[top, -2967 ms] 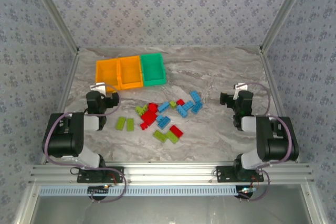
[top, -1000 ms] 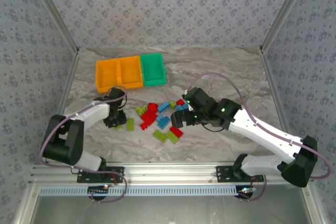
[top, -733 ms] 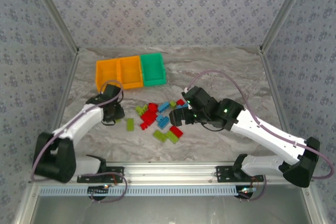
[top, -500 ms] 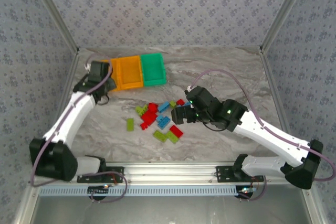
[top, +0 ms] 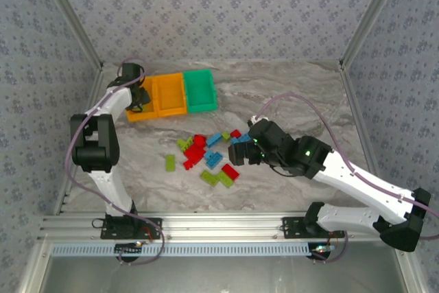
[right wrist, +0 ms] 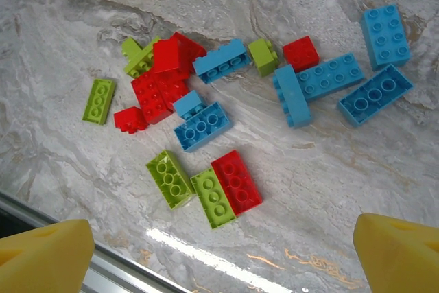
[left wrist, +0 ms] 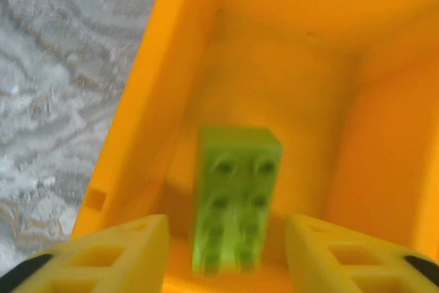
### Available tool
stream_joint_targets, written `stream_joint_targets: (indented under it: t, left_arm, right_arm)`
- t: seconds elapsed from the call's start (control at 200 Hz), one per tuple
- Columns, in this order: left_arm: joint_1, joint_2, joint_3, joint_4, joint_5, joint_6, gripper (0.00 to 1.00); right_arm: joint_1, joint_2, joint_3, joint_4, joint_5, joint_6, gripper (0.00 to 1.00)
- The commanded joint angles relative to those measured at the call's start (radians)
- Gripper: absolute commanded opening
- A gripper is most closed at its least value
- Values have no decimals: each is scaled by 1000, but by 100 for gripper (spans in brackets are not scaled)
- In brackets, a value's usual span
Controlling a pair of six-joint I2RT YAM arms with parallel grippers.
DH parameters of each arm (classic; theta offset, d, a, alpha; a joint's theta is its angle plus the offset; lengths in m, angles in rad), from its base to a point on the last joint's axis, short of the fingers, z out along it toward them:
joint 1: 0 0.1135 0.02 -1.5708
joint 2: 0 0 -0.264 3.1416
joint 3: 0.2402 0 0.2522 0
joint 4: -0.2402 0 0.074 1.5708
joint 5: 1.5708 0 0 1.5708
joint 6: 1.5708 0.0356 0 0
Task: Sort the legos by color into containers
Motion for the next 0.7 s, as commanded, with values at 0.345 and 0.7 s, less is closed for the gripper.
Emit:
stream_joint_targets:
  t: [0.345,0.7]
  left_arm:
    - [-229,-730,-325,-119,110,-132,62]
    - [-352,-1104,-509,-562,138,-173,65]
  right_arm:
    - [13,260,44,143,-1,-18,100]
    - [-16,756,308,352,-71,-151,92]
